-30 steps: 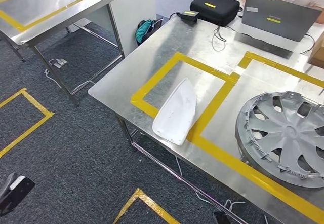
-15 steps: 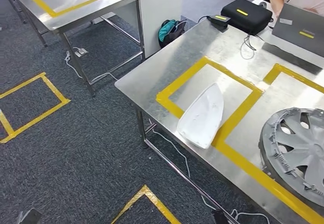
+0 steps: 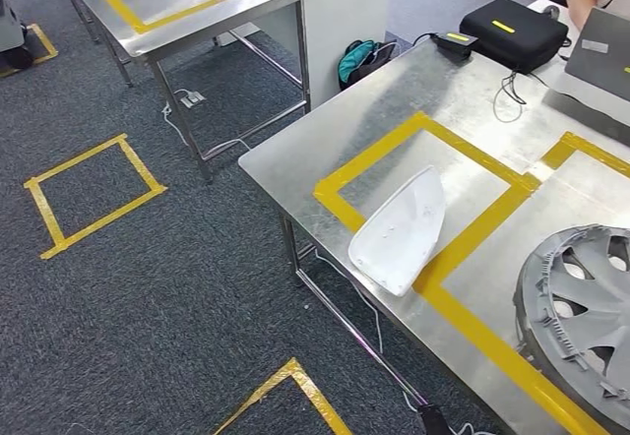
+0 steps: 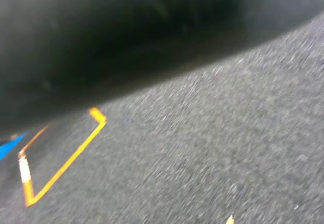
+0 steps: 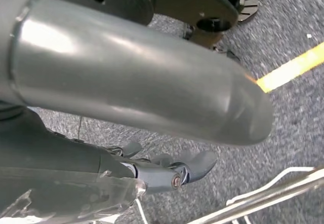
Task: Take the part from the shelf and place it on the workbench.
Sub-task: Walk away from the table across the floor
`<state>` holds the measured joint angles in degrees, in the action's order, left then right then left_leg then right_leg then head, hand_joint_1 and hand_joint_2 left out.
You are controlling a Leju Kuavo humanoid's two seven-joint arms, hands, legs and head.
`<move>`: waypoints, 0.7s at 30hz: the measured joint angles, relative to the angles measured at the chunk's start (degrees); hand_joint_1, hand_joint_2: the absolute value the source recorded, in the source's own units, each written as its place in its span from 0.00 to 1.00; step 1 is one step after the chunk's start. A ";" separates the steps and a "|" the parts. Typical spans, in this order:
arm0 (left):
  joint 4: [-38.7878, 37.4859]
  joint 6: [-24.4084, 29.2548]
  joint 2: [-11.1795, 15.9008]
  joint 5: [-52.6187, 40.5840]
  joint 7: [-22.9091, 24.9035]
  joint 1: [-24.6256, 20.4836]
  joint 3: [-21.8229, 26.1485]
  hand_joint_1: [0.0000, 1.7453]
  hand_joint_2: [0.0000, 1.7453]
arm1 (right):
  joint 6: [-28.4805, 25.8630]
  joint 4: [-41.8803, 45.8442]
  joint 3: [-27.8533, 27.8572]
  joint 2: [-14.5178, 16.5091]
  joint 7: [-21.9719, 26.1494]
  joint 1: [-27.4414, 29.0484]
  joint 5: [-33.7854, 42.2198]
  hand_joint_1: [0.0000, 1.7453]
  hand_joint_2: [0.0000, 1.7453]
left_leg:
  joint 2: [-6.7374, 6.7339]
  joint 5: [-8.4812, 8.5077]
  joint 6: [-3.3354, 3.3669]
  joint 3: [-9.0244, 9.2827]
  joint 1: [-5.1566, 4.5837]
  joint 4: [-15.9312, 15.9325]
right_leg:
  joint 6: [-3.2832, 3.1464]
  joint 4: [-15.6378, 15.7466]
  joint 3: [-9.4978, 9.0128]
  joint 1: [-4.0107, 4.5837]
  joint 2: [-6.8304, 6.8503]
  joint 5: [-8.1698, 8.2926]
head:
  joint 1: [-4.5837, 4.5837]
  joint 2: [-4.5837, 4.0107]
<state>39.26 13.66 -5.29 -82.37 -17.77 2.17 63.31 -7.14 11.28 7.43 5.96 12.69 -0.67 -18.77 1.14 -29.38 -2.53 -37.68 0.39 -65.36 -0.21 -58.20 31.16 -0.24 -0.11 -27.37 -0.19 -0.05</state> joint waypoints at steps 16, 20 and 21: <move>-14.89 -5.84 -0.43 -3.19 5.15 -2.76 3.10 0.00 0.00 | -0.24 0.00 0.55 0.04 0.13 -0.05 -1.17 0.00 0.00 | -0.83 4.54 2.95 5.20 -0.27 9.38 | 2.47 -11.85 5.23 0.25 0.68 -7.07 | 0.55 0.01; -17.30 -6.48 -0.86 -3.62 6.65 -2.96 3.40 0.00 0.00 | -0.34 0.00 0.70 0.08 -0.02 0.08 -1.47 0.00 0.00 | 1.16 4.52 2.99 5.34 -0.23 9.33 | 2.55 -12.69 6.20 0.10 0.16 -4.89 | 0.58 0.01; -17.69 -6.39 -0.98 -3.65 6.73 -2.99 3.45 0.00 0.00 | -0.40 0.00 0.75 0.08 -0.03 0.05 -1.50 0.00 0.00 | 1.67 4.49 2.88 5.43 -0.15 9.29 | 2.56 -8.38 4.23 -0.04 -0.28 -2.72 | 0.59 0.01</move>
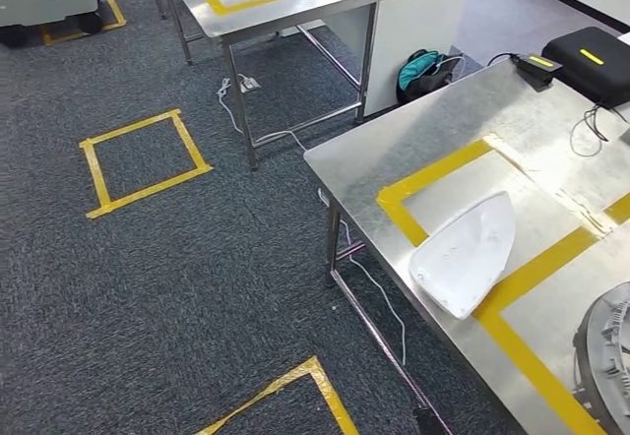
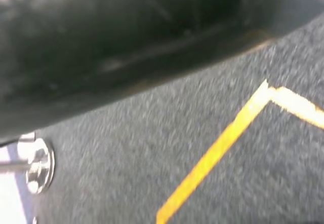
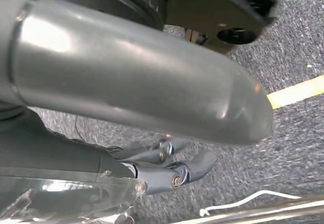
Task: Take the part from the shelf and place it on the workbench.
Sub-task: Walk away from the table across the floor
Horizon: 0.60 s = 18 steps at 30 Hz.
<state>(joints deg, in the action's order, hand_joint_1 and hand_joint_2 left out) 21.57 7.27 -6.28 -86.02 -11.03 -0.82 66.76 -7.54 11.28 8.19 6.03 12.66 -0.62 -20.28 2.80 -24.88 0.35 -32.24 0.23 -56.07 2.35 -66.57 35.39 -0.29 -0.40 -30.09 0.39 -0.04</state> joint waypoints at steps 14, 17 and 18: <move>-1.94 1.21 -0.57 0.62 -3.97 -0.30 0.37 0.00 0.00 | -0.54 0.00 1.23 0.38 0.29 0.13 0.45 0.00 0.00 | -2.19 -5.88 -2.49 -6.92 0.10 -14.86 | -2.62 8.15 -3.77 0.28 2.29 2.80 | -0.47 0.00; -2.22 1.21 -0.77 0.98 -4.17 -0.57 0.77 0.00 0.00 | -0.57 0.00 1.46 0.56 0.44 0.12 0.41 0.00 0.00 | -4.55 -1.15 -1.88 -1.08 -0.27 -3.60 | -2.25 8.01 -3.90 0.51 3.30 2.59 | -0.48 0.00; -2.32 1.20 -0.86 0.98 -4.10 -0.75 0.92 0.00 0.00 | -0.58 0.00 1.56 0.63 0.48 0.15 0.38 0.00 0.00 | -5.22 -0.67 -1.71 -0.05 -0.45 -1.35 | -2.00 7.96 -3.89 0.63 3.65 2.50 | -0.42 0.00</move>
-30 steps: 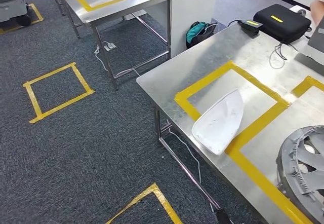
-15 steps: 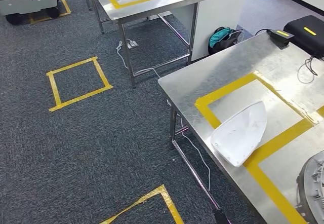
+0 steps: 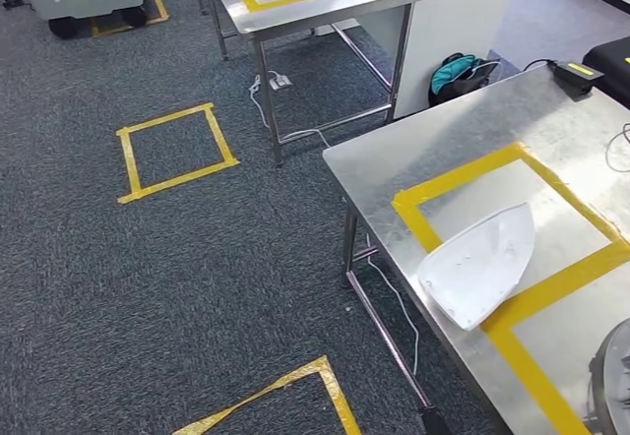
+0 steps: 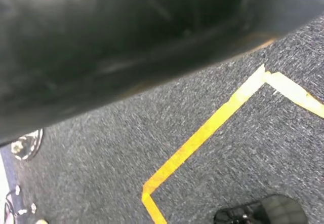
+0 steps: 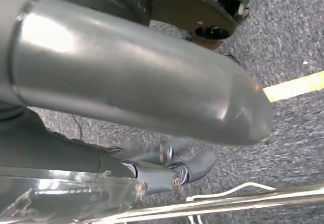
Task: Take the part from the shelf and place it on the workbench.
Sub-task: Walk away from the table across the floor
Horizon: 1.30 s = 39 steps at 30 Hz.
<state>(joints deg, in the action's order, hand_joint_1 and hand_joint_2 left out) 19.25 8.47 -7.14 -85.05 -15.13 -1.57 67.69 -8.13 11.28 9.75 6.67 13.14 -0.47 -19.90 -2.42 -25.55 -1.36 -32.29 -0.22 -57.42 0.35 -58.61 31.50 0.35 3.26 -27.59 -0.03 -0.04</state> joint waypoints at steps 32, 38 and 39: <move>-1.14 -0.25 -1.05 -4.03 8.73 0.28 2.17 0.00 0.00 | -0.08 0.00 2.62 0.38 -0.27 0.34 -2.01 0.00 0.00 | 0.52 0.05 -0.31 0.00 0.07 0.79 | 0.92 -0.20 -0.21 -0.19 -0.04 -0.39 | 0.13 0.00; -1.17 -0.17 -0.90 -4.01 8.56 0.31 2.17 0.00 0.00 | -0.09 0.00 2.71 0.39 -0.22 0.31 -2.03 0.00 0.00 | 2.59 0.44 1.58 0.16 0.35 1.36 | 2.35 -10.48 4.47 -0.60 -2.71 -6.21 | 0.60 -0.01; -1.19 -0.15 -0.87 -3.89 8.43 0.26 2.19 0.00 0.00 | -0.09 0.00 2.76 0.39 -0.22 0.41 -2.04 0.00 0.00 | 3.00 0.43 1.67 0.16 0.33 1.36 | 2.42 -14.00 6.18 -0.61 -2.90 -7.53 | 0.64 -0.01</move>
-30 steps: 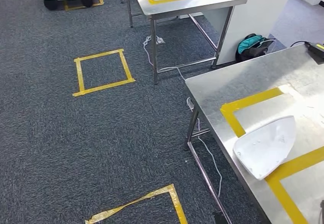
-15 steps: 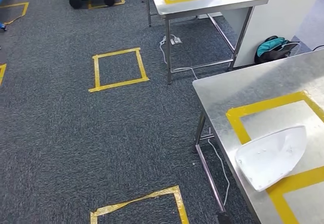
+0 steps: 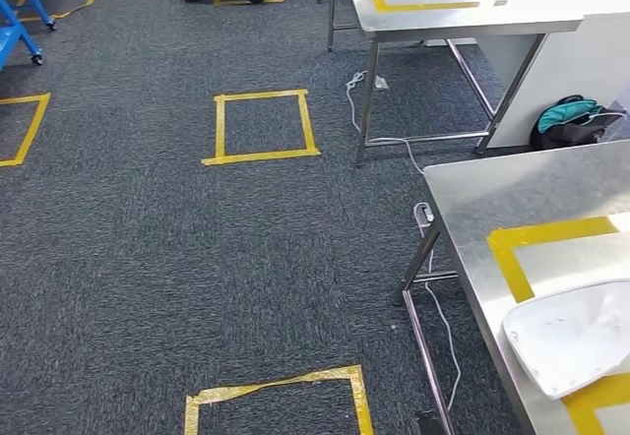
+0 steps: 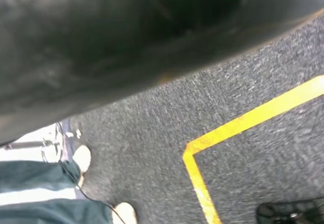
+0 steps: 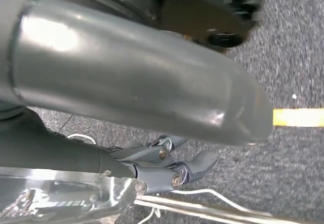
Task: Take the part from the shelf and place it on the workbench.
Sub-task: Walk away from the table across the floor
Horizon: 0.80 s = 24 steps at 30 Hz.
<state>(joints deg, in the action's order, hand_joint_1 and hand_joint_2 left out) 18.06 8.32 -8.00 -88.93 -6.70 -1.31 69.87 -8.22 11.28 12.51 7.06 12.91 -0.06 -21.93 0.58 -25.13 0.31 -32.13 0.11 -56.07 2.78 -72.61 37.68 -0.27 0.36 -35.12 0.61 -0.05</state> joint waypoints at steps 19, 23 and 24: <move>-0.49 -0.11 -0.06 0.80 -0.88 -0.11 0.36 0.00 0.00 | 0.08 0.00 0.91 0.13 0.01 0.09 -0.34 0.00 0.00 | -0.26 -3.64 -2.90 -6.14 0.28 -12.41 | -2.56 13.75 -6.31 -0.20 1.48 7.35 | -0.58 0.01; -0.49 0.21 -0.08 0.81 -1.15 -0.53 0.79 0.00 0.00 | 0.11 0.00 0.91 0.13 0.02 0.10 -0.79 0.00 0.00 | -3.17 0.00 -2.17 -0.78 -0.10 -1.25 | -1.61 13.55 -6.55 0.38 2.73 6.81 | -0.55 0.01; -0.49 0.27 -0.07 0.82 -1.21 -0.58 0.92 0.00 0.00 | 0.12 0.00 0.91 0.13 0.02 0.08 -0.84 0.00 0.00 | -2.79 -0.12 -1.87 -0.77 -0.22 -0.92 | -1.30 13.61 -6.65 0.41 3.10 6.74 | -0.48 0.01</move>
<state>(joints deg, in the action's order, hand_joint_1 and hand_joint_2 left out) 17.57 8.58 -8.08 -88.11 -7.91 -1.90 70.79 -8.10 11.28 13.43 7.19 12.93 0.02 -22.77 -2.21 -25.25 -1.56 -32.90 -0.11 -56.99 1.48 -59.00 31.04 0.15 3.46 -28.38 0.14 -0.04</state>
